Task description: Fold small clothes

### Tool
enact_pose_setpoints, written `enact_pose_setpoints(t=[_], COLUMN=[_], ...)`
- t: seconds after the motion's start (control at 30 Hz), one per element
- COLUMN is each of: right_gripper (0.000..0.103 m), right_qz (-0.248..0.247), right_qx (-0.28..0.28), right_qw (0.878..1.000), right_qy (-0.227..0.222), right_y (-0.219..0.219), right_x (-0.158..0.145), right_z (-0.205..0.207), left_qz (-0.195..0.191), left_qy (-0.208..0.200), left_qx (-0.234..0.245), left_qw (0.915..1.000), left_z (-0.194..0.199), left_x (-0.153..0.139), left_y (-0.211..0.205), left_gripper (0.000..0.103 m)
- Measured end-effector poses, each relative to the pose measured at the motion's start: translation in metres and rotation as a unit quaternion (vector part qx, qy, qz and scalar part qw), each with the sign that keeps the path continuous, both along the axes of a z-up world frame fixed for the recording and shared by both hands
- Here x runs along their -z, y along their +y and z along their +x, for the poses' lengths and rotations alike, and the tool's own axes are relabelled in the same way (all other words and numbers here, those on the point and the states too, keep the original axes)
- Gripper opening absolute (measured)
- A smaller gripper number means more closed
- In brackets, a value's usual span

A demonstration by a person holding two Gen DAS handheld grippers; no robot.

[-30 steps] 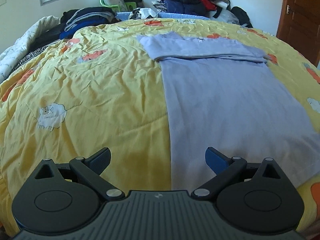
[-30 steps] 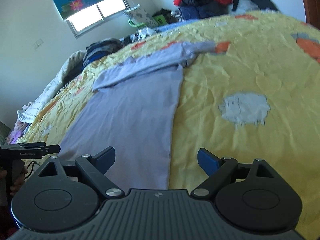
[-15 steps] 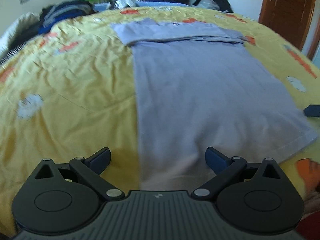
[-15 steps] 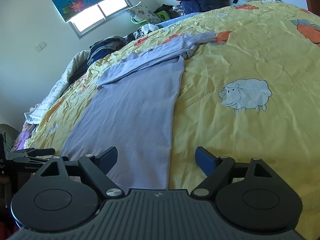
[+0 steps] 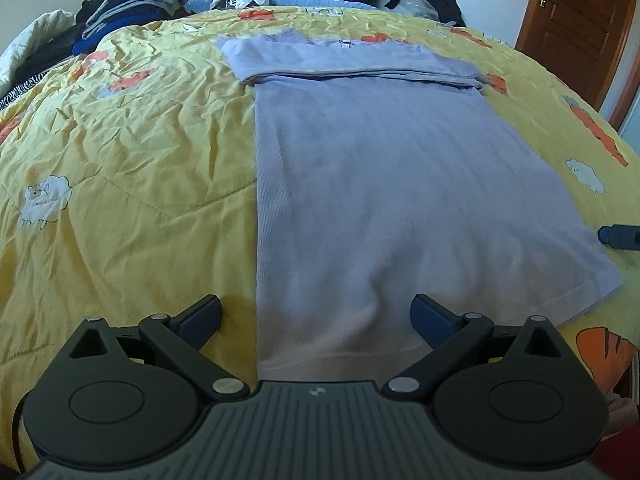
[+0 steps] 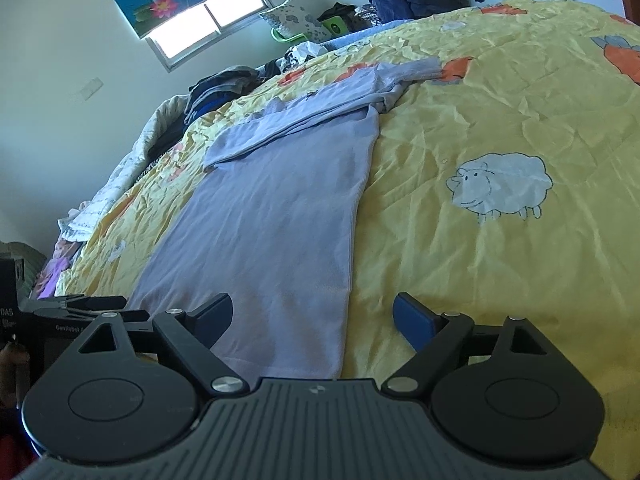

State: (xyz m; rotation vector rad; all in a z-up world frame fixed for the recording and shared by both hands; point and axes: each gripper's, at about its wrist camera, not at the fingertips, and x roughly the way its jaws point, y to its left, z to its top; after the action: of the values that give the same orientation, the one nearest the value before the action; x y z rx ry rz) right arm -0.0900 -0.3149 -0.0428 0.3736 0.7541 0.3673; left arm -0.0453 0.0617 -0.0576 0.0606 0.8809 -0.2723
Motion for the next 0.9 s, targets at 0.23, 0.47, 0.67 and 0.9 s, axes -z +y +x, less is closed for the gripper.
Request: enact_pose_setpoints(t=[0.23,0.47,0.67,0.9], right_gripper=[0.091,0.086,0.084,0.084], right_qz=[0.013,0.005,0.021,0.029], right_qx=[-0.017,-0.036,-0.049,-0.064], right_qw=[1.000,0.999,0.999,0.997], right_qy=[0.000,0.001,0.005,0.006], right_y=[0.002,0.012,0.014,0.027], right_x=[0.001,-0.001,0.000,0.001], right_z=[-0.002,-0.003,-0.005,0.001], left_qz=[-0.002,-0.017,-0.024,-0.041], left_qy=[0.000,-0.001,-0.009,-0.007], left_qx=[-0.002,0.022,0.038,0.035], left_qw=[1.0000,0.9996,0.9990,0.9985], left_z=[0.000,-0.004,-0.010,-0.003], left_x=[0.000,0.000,0.000,-0.004], left_y=[-0.001,0.000,0.005,0.003], left_gripper=[0.102,0.101,0.091,0.073])
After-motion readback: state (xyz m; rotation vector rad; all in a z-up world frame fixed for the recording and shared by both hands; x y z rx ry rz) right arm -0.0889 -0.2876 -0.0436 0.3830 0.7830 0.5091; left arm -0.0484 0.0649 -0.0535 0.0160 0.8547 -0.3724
